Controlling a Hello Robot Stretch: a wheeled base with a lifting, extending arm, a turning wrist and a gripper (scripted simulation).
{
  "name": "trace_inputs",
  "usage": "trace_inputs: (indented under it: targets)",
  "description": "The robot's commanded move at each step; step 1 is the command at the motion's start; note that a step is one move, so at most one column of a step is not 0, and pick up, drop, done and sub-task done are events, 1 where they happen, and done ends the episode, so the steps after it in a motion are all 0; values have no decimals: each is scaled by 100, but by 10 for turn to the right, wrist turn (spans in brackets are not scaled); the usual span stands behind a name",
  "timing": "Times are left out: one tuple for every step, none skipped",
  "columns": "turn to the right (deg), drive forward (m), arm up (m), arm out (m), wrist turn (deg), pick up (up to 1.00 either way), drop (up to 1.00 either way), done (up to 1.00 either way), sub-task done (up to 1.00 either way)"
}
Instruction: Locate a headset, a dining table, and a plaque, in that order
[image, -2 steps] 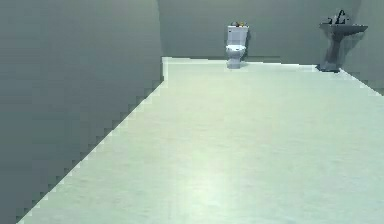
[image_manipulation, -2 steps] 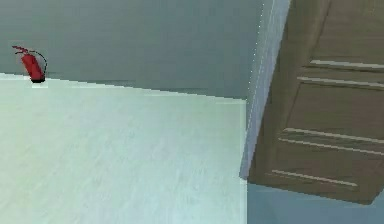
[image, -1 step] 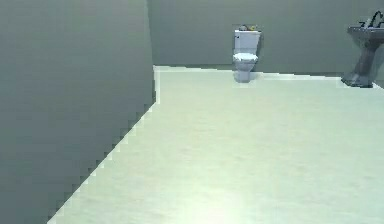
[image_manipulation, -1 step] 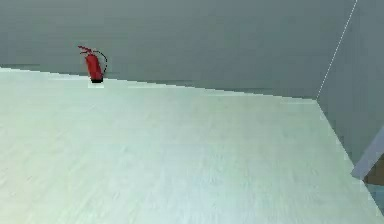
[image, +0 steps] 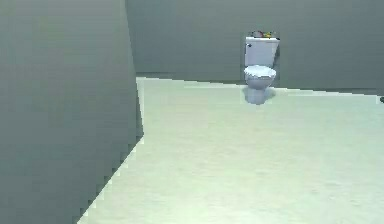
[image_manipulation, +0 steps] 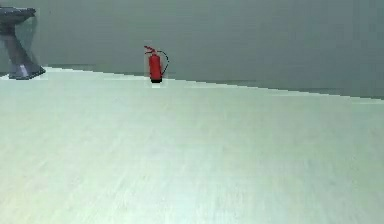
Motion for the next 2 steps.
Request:
trace_inputs:
  targets:
    - [0,100,0,0,0,0,0,0,0]
    - [-30,0,0,0,0,0,0,0,0]
